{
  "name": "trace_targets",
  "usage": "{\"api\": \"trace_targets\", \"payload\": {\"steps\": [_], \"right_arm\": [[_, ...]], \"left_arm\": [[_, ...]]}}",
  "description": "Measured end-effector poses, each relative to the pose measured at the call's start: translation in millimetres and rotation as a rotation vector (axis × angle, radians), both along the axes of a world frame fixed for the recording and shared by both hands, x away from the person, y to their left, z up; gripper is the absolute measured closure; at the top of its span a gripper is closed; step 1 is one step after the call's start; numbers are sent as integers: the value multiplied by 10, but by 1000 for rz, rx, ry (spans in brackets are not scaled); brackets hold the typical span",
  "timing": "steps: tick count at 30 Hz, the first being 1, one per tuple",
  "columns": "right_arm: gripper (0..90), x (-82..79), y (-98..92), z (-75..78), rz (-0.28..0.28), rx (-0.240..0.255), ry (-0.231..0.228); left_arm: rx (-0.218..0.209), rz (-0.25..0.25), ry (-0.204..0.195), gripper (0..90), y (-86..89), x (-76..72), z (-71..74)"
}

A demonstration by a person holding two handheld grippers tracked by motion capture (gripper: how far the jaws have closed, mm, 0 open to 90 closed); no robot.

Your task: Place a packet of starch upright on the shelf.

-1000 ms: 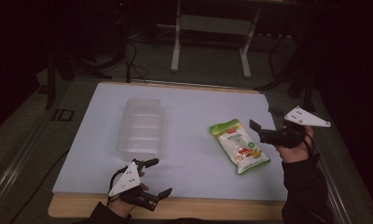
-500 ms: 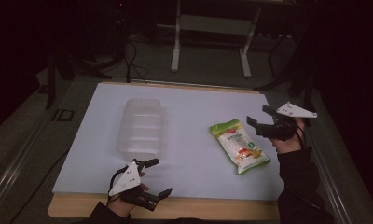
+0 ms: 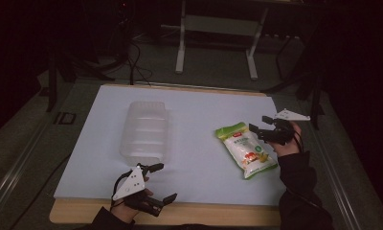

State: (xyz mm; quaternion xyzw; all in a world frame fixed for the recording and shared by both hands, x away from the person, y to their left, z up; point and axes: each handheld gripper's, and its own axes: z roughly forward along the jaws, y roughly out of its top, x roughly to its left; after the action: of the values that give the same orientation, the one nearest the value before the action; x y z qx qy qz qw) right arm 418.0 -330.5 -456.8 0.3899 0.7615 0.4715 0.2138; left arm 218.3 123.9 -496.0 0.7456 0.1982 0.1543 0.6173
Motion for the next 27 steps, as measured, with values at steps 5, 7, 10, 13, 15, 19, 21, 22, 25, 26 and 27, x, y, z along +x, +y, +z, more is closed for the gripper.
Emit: {"api": "trace_targets", "payload": {"steps": [5, 7, 10, 13, 15, 19, 21, 22, 25, 26, 27], "right_arm": [[294, 101, 32, -162, 8, -9, 38], [311, 141, 45, -233, 1, -21, 52], [348, 199, 58, -334, -4, -43, 77], [371, 235, 67, -389, -10, -61, 90], [403, 285, 74, -442, -9, -74, 108], [414, 340, 76, -490, -14, -85, 130], [420, 393, 62, -548, -28, -80, 164], [420, 406, 57, -569, -28, -80, 171], [417, 436, 64, -629, -31, -87, 200], [418, 441, 74, -644, -29, -91, 207], [415, 448, 79, -653, -28, -95, 212]], "left_arm": [[0, -2, 3, 18, 1, 1, -1], [1, -2, 3, 18, 1, 2, -2], [1, 6, 1, 18, 2, 3, -2], [1, 6, 3, 18, 5, 6, -3], [2, 5, 6, 18, 1, 8, -8], [4, 1, 9, 18, -2, 10, -12], [8, -1, 13, 18, -6, 13, -17], [7, -1, 14, 18, -6, 14, -18], [0, -4, 22, 18, 0, 21, -20], [1, -4, 23, 18, 1, 22, -21], [0, -3, 22, 18, 1, 23, -22]]}}
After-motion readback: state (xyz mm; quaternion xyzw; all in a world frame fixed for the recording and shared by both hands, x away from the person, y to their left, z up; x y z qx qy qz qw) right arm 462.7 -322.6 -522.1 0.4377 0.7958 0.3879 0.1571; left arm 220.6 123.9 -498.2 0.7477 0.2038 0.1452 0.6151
